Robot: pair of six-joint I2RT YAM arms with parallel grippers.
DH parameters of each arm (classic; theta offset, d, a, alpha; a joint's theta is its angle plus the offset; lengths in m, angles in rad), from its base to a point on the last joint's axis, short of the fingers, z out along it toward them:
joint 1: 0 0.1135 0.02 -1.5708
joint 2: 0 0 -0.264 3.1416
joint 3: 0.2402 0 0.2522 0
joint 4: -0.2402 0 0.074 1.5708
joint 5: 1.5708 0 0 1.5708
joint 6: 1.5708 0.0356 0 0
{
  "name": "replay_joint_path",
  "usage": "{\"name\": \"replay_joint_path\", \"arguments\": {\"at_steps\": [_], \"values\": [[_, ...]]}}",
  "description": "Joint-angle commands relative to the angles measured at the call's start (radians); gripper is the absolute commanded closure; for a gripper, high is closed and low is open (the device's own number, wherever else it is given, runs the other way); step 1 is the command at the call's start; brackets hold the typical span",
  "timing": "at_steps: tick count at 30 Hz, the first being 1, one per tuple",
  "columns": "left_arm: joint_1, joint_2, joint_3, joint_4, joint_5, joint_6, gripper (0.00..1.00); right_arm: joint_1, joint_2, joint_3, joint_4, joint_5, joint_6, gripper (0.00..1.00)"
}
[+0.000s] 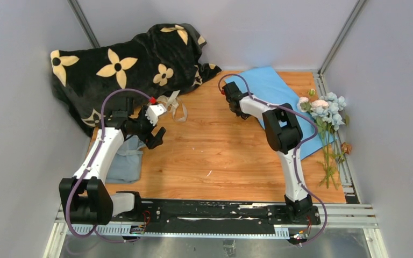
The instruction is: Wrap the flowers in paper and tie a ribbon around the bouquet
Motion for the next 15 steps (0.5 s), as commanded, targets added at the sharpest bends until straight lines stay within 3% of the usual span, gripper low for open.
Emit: {"name": "replay_joint_path", "arguments": {"at_steps": [1, 4, 6, 10, 14, 15], "values": [[-0.006, -0.013, 0.051, -0.025, 0.018, -0.021, 0.0, 0.012, -0.156, 0.053, -0.172, -0.358, 0.332, 1.0], [-0.006, -0.004, 0.067, -0.025, 0.027, -0.03, 0.0, 0.015, -0.273, -0.031, -0.089, -0.717, 0.566, 1.0], [-0.006, 0.001, 0.076, -0.026, 0.034, -0.039, 0.0, 0.029, -0.336, -0.137, 0.027, -0.86, 0.739, 1.0], [-0.009, 0.011, 0.086, -0.025, 0.053, -0.047, 0.0, 0.113, -0.401, -0.35, 0.341, -0.882, 1.039, 1.0], [-0.018, 0.026, 0.087, -0.024, 0.047, -0.061, 0.0, 0.216, -0.314, -0.299, 0.38, -0.848, 1.141, 1.0], [-0.019, 0.03, 0.09, -0.025, 0.044, -0.066, 0.0, 0.223, -0.288, -0.273, 0.382, -0.876, 1.152, 0.93]]}}
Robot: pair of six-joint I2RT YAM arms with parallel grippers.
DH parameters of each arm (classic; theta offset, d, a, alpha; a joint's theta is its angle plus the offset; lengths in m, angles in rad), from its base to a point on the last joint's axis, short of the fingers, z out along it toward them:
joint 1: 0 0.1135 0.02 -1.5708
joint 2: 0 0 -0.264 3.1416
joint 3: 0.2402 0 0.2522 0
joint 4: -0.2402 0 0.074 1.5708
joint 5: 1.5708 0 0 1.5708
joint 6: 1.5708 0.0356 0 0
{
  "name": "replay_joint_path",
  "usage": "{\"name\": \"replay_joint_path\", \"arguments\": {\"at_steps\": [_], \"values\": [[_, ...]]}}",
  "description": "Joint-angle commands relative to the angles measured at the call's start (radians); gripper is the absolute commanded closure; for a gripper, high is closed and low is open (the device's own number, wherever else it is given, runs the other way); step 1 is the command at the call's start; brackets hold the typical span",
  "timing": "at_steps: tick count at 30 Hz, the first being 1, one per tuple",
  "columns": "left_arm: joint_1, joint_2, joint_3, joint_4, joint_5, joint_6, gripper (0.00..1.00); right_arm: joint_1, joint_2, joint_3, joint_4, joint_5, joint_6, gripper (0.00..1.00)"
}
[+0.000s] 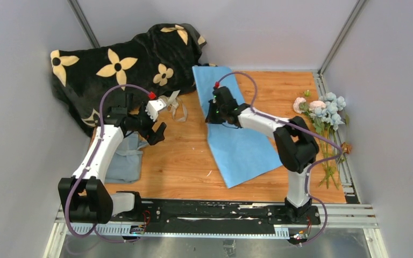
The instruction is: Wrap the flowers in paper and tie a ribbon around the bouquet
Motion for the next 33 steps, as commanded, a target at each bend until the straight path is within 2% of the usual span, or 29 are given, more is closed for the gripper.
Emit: {"name": "replay_joint_path", "arguments": {"at_steps": [1, 4, 7, 9, 11, 14, 17, 21, 24, 26, 28, 33], "values": [[-0.012, 0.027, 0.028, -0.011, 0.013, -0.028, 0.0, 0.075, 0.125, 0.062, 0.084, -0.122, 0.21, 0.83], [-0.022, 0.048, 0.049, -0.011, -0.007, -0.042, 0.0, 0.075, 0.165, 0.187, 0.002, -0.217, 0.125, 0.58], [-0.058, 0.063, 0.081, -0.013, -0.047, -0.065, 0.0, 0.068, 0.101, 0.255, -0.195, -0.22, -0.068, 0.45], [-0.083, 0.066, 0.094, -0.019, -0.062, -0.068, 0.0, 0.06, -0.001, 0.204, -0.308, -0.132, -0.179, 0.41], [-0.139, 0.062, 0.097, -0.021, -0.071, -0.072, 0.0, 0.032, -0.114, 0.099, -0.392, -0.044, -0.223, 0.35], [-0.274, 0.058, 0.09, -0.021, -0.087, -0.09, 0.01, -0.066, -0.27, -0.115, -0.461, -0.062, -0.21, 0.34], [-0.498, 0.07, 0.072, -0.036, -0.142, -0.075, 0.01, -0.141, -0.393, -0.336, -0.483, -0.11, -0.19, 0.35], [-0.799, 0.119, 0.028, -0.037, -0.208, -0.015, 0.01, -0.171, -0.481, -0.528, -0.526, -0.119, -0.195, 0.36], [-0.956, 0.188, -0.007, -0.036, -0.248, 0.039, 0.01, -0.182, -0.53, -0.619, -0.496, -0.124, -0.183, 0.36], [-1.001, 0.234, -0.026, -0.03, -0.261, 0.099, 0.01, -0.195, -0.556, -0.692, -0.456, -0.106, -0.175, 0.37], [-1.002, 0.261, -0.038, 0.015, -0.292, 0.085, 0.01, -0.199, -0.561, -0.737, -0.409, -0.122, -0.186, 0.41], [-1.003, 0.28, -0.096, 0.127, -0.405, 0.087, 0.0, -0.198, -0.54, -0.767, -0.313, -0.305, -0.215, 0.51]]}}
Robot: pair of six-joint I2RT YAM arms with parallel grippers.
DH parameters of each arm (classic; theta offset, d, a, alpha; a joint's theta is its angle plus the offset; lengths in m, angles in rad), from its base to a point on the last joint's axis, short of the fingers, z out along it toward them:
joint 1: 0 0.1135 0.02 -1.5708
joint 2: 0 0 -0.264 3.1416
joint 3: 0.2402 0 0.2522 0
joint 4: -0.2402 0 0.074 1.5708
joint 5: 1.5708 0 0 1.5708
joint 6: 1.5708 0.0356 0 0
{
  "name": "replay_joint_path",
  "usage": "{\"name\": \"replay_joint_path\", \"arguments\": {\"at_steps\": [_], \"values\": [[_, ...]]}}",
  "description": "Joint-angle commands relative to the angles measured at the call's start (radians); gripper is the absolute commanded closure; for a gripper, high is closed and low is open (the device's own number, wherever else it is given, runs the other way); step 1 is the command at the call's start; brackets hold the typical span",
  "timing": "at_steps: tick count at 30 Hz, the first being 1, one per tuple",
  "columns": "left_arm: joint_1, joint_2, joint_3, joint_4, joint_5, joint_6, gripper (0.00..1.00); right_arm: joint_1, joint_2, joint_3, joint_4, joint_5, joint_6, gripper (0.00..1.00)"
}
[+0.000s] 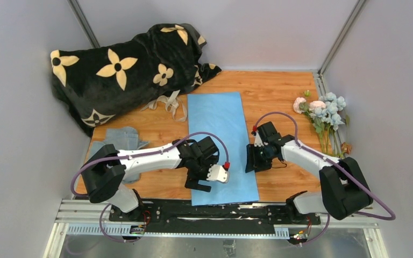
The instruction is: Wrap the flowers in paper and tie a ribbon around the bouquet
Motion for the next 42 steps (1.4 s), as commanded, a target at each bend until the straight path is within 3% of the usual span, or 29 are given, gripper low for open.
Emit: {"name": "replay_joint_path", "arguments": {"at_steps": [1, 7, 13, 21, 26, 31, 42], "values": [[0.0, 0.0, -0.034, 0.097, -0.111, 0.034, 0.0, -0.011, 0.024, -0.047, 0.074, -0.114, -0.039, 0.53], [0.007, 0.006, -0.089, 0.13, -0.109, 0.098, 0.0, -0.033, -0.029, -0.052, 0.108, -0.19, -0.063, 0.64], [0.094, 0.057, -0.087, 0.168, -0.048, 0.097, 0.0, -0.032, -0.021, -0.076, 0.247, -0.318, -0.036, 0.73], [0.115, 0.057, -0.107, 0.163, -0.015, 0.117, 0.0, -0.031, 0.026, -0.104, 0.436, -0.424, 0.069, 0.77], [0.136, 0.023, -0.083, 0.143, 0.018, 0.098, 0.0, -0.031, 0.123, -0.079, 0.408, -0.397, 0.099, 0.76], [0.138, -0.008, -0.016, 0.071, 0.001, 0.063, 0.0, -0.031, 0.129, -0.064, 0.28, -0.313, 0.13, 0.87], [0.138, -0.062, 0.031, 0.018, 0.02, 0.032, 0.0, -0.027, -0.142, -0.163, 0.052, -0.126, 0.169, 0.61]]}}
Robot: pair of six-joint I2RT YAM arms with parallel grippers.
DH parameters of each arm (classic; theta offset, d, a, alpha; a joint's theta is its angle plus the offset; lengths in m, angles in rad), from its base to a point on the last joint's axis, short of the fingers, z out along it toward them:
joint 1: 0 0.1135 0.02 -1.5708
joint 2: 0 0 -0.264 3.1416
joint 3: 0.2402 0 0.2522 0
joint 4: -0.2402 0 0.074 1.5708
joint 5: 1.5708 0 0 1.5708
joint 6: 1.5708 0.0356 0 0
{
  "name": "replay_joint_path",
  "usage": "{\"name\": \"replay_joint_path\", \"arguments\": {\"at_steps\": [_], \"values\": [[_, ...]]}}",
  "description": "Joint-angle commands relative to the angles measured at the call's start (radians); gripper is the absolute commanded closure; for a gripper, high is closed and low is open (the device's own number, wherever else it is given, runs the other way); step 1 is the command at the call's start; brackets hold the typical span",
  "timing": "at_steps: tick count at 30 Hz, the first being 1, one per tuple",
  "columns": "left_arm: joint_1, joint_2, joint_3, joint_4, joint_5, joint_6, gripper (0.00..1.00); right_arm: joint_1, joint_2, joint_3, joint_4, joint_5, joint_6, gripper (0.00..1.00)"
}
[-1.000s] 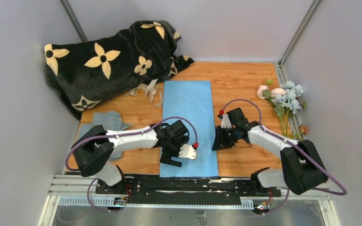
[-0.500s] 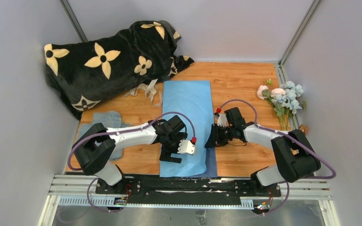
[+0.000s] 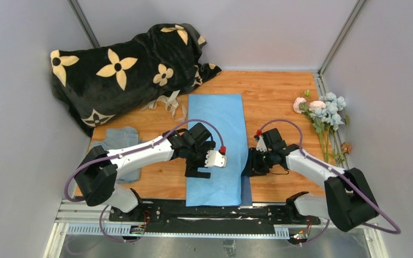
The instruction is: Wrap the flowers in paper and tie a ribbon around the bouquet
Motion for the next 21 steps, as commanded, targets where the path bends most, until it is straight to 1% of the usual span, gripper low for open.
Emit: {"name": "replay_joint_path", "arguments": {"at_steps": [1, 3, 6, 11, 16, 19, 21], "values": [[0.005, -0.011, 0.005, -0.029, 0.023, -0.012, 0.0, -0.007, -0.087, -0.035, -0.129, 0.103, 0.024, 0.6], [0.005, -0.009, 0.007, -0.029, 0.027, -0.015, 0.0, -0.007, -0.094, -0.044, -0.126, 0.095, 0.028, 0.57], [0.005, -0.012, 0.006, -0.028, 0.029, -0.016, 0.0, -0.007, -0.086, -0.062, -0.1, 0.062, 0.037, 0.55], [0.005, -0.024, -0.001, -0.026, 0.032, -0.014, 0.0, -0.006, -0.097, -0.069, -0.036, -0.059, 0.045, 0.55], [0.005, -0.032, -0.01, -0.018, 0.029, -0.011, 0.0, -0.007, -0.197, -0.035, -0.099, -0.059, 0.037, 0.49], [0.005, -0.031, -0.009, -0.014, 0.027, -0.011, 0.0, -0.007, -0.229, -0.066, -0.065, -0.08, 0.076, 0.45], [0.005, -0.033, -0.008, -0.012, 0.022, -0.01, 0.0, -0.007, -0.224, -0.101, -0.02, -0.098, 0.108, 0.41]]}}
